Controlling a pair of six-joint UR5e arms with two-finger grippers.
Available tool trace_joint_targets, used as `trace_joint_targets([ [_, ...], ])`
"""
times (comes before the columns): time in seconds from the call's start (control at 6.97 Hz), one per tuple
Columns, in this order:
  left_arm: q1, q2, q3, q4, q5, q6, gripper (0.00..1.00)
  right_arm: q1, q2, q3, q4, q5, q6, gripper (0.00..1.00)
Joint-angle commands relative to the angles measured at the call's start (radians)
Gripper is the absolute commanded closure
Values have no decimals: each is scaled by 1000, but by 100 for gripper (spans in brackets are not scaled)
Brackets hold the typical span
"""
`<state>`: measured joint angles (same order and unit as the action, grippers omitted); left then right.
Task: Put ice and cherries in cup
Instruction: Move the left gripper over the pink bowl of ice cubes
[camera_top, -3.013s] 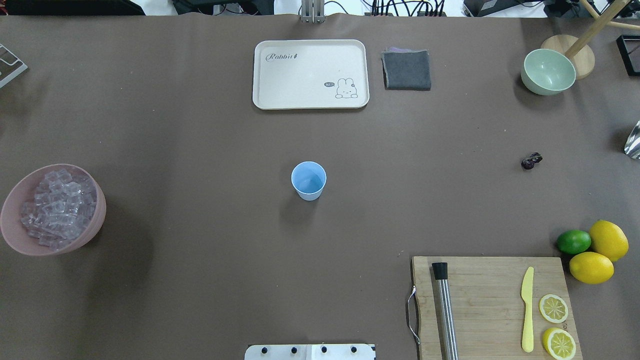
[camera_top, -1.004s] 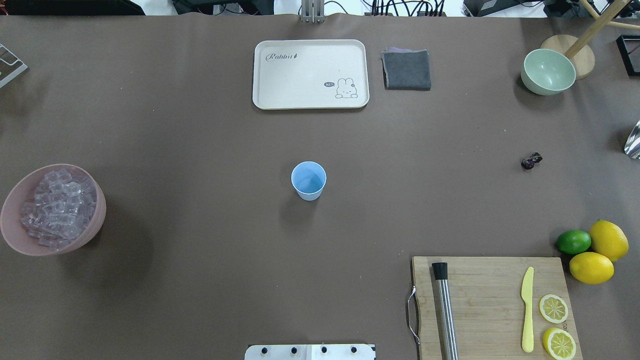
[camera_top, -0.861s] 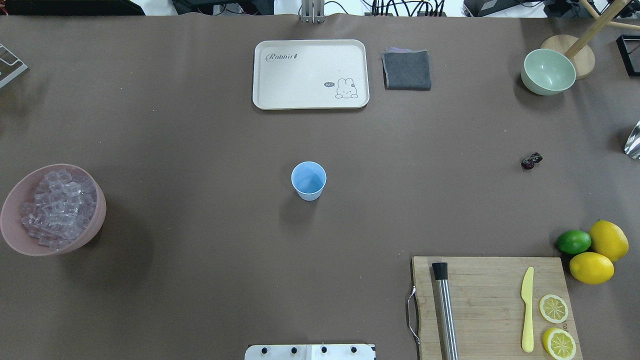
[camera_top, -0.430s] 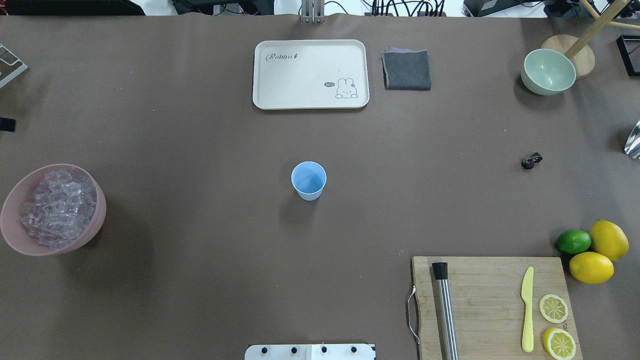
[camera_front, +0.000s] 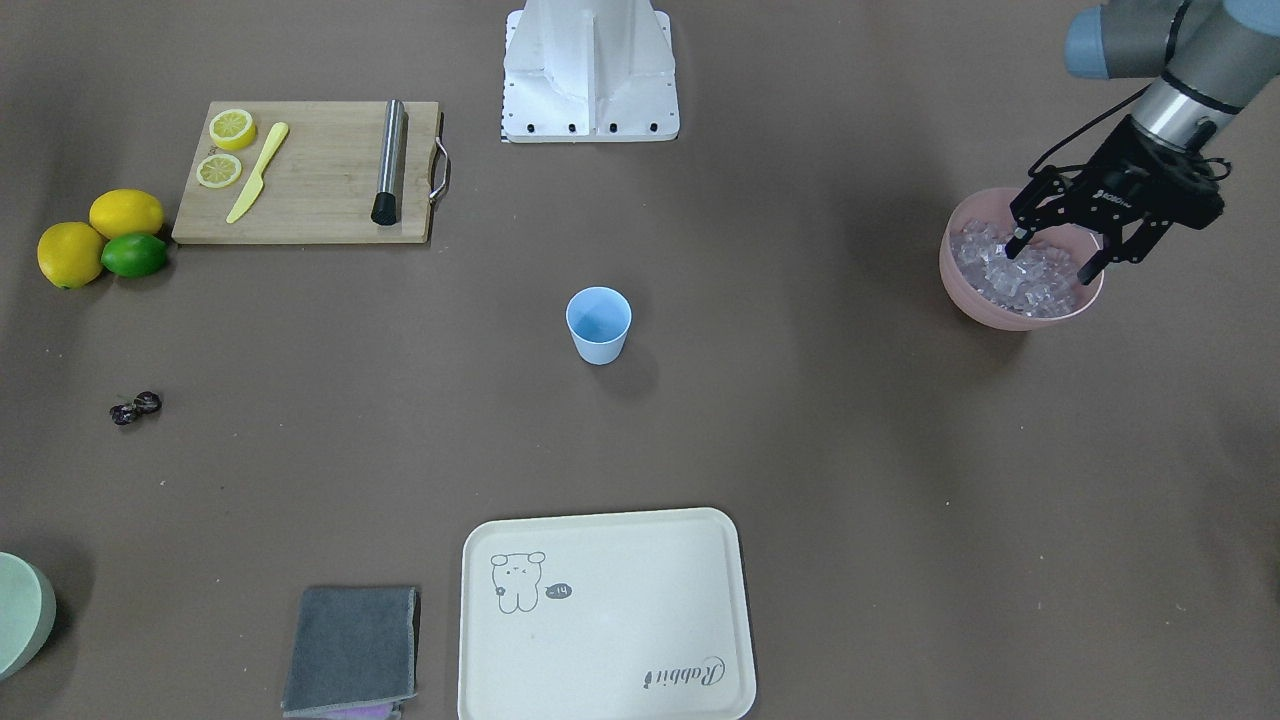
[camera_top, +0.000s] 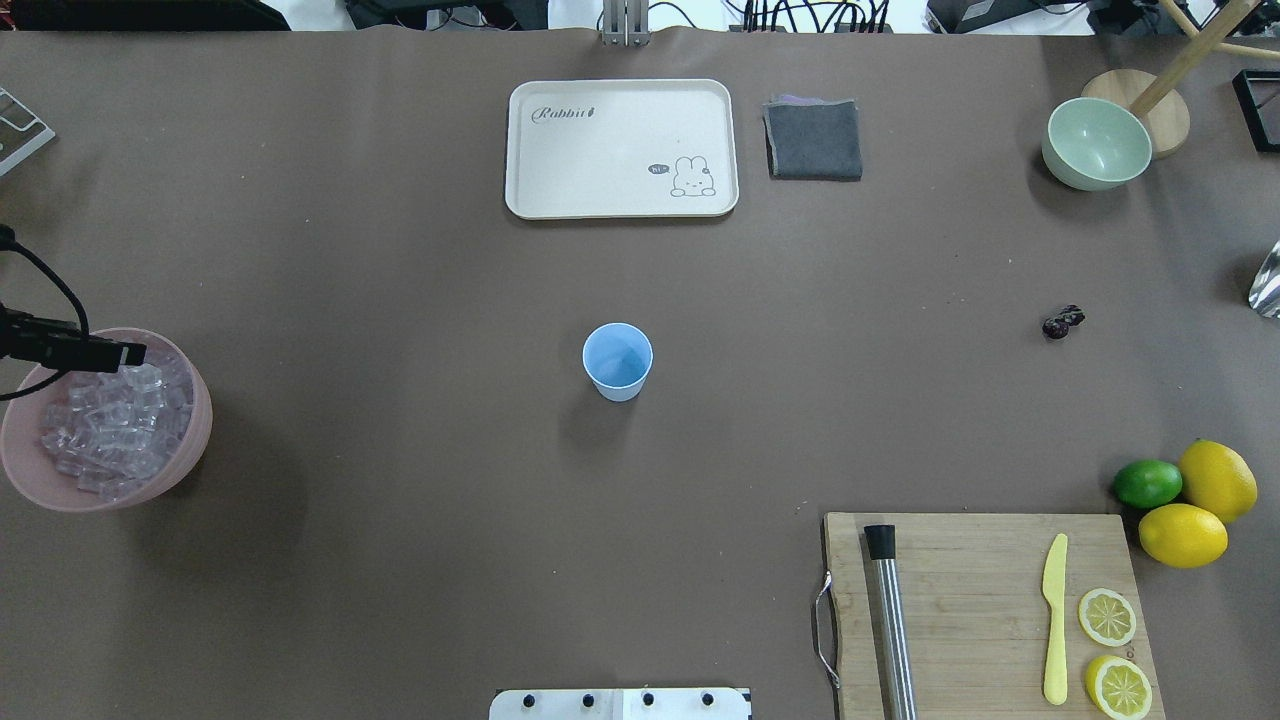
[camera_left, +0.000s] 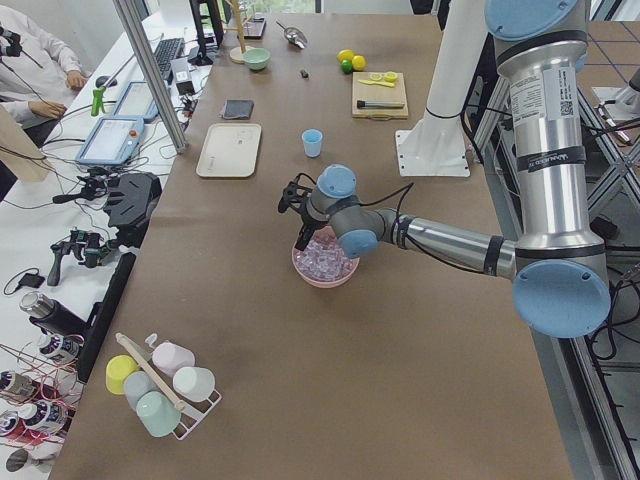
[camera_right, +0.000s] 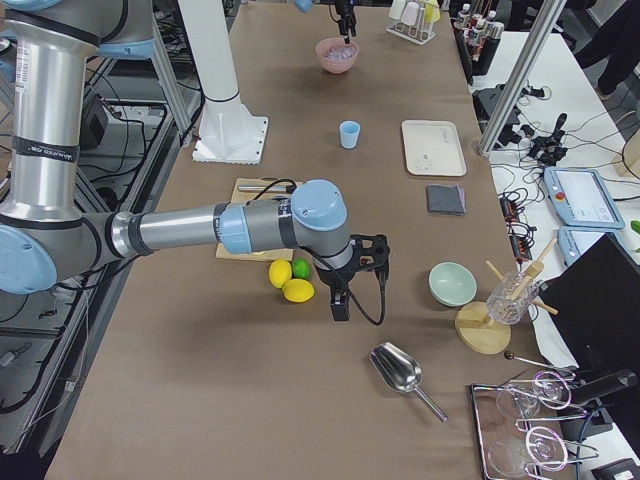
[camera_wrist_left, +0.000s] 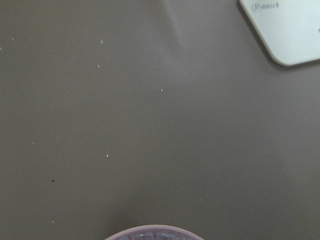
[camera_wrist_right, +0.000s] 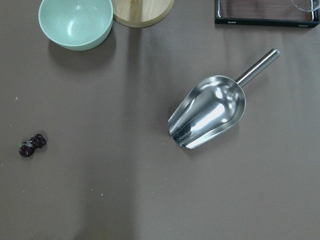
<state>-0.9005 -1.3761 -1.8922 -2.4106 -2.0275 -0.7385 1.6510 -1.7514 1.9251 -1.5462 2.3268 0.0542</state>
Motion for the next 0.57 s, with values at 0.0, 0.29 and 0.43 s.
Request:
trace_joint_targets([
  [0.0,81,40,8,-1,73,10,14,0,0,0,0,0,-1,0],
  [0.29,81,34,9,-2,72,10,39,0,0,0,0,0,-2,0],
  [0.43,81,26,9,-2,69,10,42,0,0,0,0,-1,-5,0],
])
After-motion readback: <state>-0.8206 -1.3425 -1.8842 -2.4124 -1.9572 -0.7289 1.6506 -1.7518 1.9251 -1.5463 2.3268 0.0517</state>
